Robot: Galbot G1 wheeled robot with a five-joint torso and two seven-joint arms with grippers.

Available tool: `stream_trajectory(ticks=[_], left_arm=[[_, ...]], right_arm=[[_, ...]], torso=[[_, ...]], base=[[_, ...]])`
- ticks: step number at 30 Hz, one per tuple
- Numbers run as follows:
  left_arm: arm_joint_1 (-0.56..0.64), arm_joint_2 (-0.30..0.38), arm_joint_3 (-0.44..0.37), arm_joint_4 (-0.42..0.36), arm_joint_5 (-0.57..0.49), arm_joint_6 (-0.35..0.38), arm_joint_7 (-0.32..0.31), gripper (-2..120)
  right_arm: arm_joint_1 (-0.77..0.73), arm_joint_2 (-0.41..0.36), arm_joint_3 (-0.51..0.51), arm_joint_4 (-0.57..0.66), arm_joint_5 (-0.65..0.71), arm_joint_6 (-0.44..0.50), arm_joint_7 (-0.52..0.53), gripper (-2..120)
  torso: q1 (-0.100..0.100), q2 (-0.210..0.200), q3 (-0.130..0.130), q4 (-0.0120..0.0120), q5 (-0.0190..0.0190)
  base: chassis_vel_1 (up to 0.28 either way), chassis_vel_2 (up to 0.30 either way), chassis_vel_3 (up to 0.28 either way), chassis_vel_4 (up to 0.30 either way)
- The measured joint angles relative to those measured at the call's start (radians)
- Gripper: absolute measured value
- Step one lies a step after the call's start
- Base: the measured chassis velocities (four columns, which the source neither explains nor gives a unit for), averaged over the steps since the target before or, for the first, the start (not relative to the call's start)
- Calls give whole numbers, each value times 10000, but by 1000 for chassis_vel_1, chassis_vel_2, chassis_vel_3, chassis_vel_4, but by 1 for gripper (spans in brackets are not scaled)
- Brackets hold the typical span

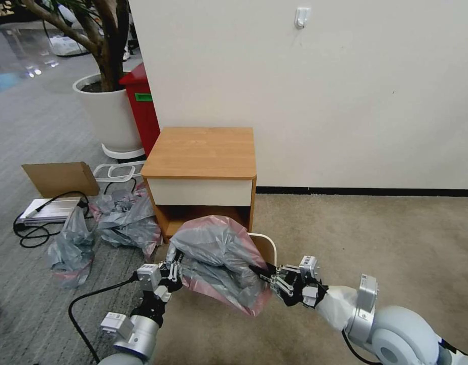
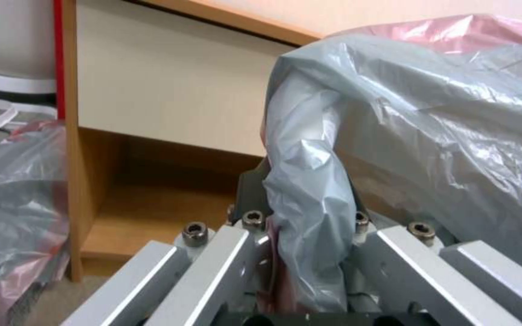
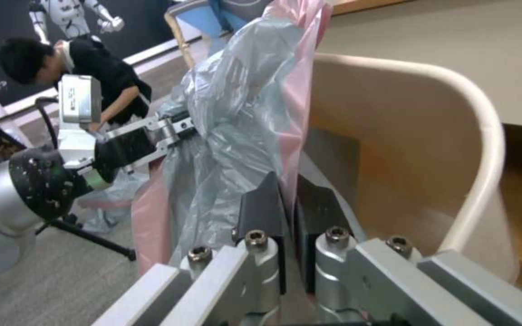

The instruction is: Pick up the garbage bag from the table and place it over the trash can.

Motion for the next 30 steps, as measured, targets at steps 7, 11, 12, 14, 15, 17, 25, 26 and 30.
stream_trajectory(ticks=[7,11,12,14,15,17,25,26,30], left_arm=[[-25,-42,41,-33,-161,-7,-30,7],[-17,-36,22,-33,-209,-8,-34,7],[-13,-33,13,-29,-212,-8,-38,7],[-11,-34,11,-28,-212,-7,-41,7],[0,-35,12,-28,-212,-8,-47,7],[11,-43,18,-30,-210,-8,-49,7],[73,-55,41,-103,-158,-9,-50,7],[79,-50,31,-100,-152,-13,-50,7],[54,-35,-8,-20,-87,-23,-52,7]], right_arm=[[-163,630,-21,-110,-325,256,139,3],[-242,855,4,-96,-307,406,282,0],[-257,922,4,-85,-306,452,293,0],[-262,956,4,-84,-313,480,298,0],[-269,1021,-3,-83,-361,529,302,0],[-275,1072,-11,-91,-428,565,302,0],[-416,1207,-4,-236,-908,818,449,0],[-441,1216,12,-234,-933,855,509,0],[-469,1250,37,-173,-959,962,666,0]], torso=[[0,0,1,1,0],[0,0,0,0,0],[-1,0,0,0,0],[0,0,1,0,0],[-1,0,0,1,-1],[0,0,0,0,0],[-1,0,0,0,0],[0,0,0,1,0],[0,0,0,0,0]], base=[[0,0,0,0],[0,0,0,0],[0,0,0,0],[0,0,0,0],[0,0,0,0],[0,0,0,0],[0,0,0,0],[0,0,0,0],[0,0,0,0]])
